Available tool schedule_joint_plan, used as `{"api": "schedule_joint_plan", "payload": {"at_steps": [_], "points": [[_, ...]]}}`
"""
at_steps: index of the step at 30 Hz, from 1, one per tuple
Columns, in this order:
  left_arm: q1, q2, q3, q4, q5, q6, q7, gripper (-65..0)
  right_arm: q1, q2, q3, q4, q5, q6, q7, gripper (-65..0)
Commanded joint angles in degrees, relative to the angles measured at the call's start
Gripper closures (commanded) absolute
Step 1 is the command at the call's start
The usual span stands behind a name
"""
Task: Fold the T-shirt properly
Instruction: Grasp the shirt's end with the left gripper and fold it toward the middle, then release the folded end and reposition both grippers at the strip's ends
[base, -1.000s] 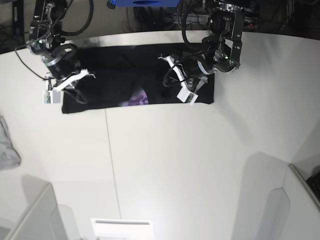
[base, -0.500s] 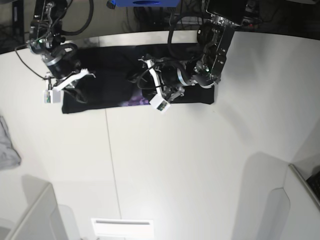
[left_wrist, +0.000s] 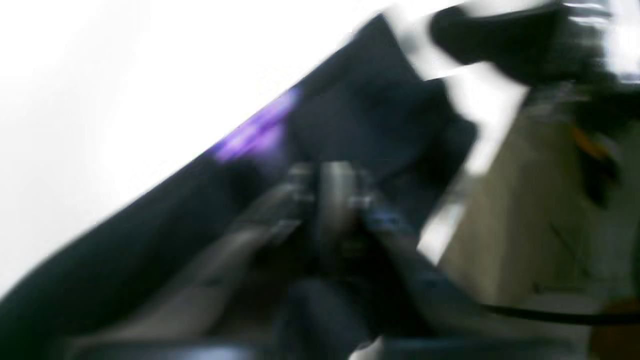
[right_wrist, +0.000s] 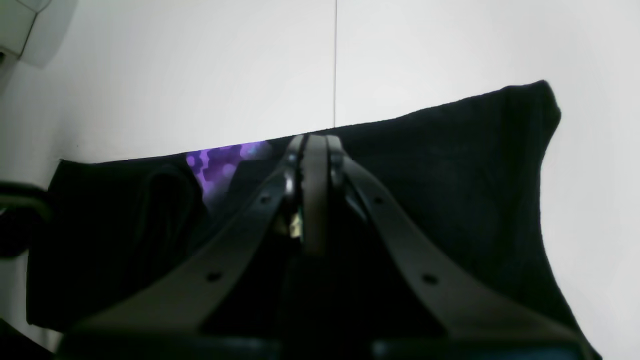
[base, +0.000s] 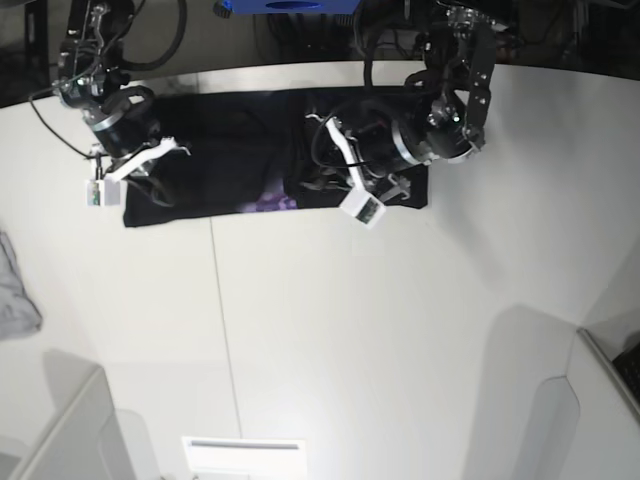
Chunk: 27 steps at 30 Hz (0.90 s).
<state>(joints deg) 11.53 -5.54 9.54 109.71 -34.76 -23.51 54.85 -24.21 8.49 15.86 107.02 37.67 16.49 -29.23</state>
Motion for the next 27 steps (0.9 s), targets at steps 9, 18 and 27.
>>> {"api": "schedule_joint_plan", "payload": {"at_steps": [9,18,27], "points": [[1.88,-1.18,-4.49,-0.48,-1.32,-0.54,-1.18,0.0,0.51,0.52,0.27,1.07,1.05,0.26,1.41,0.0],[3.55,-4.53,-5.19,-7.6,4.83,-0.54,-3.11,0.0,0.34,0.34,3.26,1.07,1.05,0.17,1.41,0.0],[4.43,-4.61,-5.19,-14.11,13.44,-0.54,-4.87,0.0,1.92,-2.21,11.53,1.07,1.32,0.26,-7.73,0.0]]}}
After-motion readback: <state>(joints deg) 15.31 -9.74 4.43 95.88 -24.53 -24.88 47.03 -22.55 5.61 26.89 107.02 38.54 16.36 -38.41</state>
